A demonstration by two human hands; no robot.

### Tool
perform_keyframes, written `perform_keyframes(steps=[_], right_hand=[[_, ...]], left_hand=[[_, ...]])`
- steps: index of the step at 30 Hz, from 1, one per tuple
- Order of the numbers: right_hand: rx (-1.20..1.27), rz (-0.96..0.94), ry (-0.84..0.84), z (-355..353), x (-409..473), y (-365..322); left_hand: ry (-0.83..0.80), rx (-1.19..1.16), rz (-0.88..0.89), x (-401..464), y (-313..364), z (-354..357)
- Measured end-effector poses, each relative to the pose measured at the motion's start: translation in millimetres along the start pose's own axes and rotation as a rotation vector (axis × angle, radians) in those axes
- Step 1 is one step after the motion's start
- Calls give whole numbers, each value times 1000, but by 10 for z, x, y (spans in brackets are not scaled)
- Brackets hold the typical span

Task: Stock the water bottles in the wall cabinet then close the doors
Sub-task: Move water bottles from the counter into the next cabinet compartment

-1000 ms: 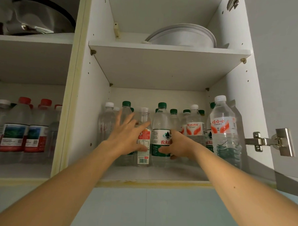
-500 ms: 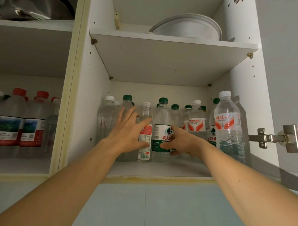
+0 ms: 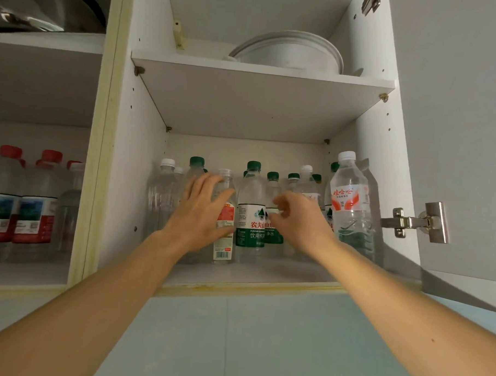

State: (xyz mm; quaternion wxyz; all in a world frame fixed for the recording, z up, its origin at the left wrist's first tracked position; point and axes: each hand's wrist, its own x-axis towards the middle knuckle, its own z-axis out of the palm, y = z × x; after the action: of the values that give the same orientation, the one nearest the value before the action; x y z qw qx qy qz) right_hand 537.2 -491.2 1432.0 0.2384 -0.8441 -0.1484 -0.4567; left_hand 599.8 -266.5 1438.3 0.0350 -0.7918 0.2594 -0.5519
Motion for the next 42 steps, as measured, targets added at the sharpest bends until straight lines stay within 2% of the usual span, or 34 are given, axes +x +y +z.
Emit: perform_keyframes(steps=[4,8,11,14,19,23,26,30,37,42], right_hand=[[-88,-98,296,-315,-178,105],[-241,-26,386,-522,-278,306],[-193,90,315,-573,-269,435],[-27,209,265,-572,-229,521],[75,297,265,-527,-196,591],[142,276,231,-576,-169,617],[322,206,128,-609,-183,602],[498,139,-18,-536,-176,518],[546,80,-127,-336,-90,375],[362,86,-91,-517,62,391]], left_hand=[[263,-74,57,41,95,-153],[363,-167,50,110,303,-259],[333,-333,-1,210,570,-328],[299,-503,-44,327,856,-347],[178,-624,-56,497,1166,-268],[19,-745,-106,574,1254,-193],[-83,-994,-188,600,1246,-148],[-134,-1290,-259,579,1186,-106],[-49,-1352,-305,567,1052,-53],[-24,-1303,-322,589,1052,10]])
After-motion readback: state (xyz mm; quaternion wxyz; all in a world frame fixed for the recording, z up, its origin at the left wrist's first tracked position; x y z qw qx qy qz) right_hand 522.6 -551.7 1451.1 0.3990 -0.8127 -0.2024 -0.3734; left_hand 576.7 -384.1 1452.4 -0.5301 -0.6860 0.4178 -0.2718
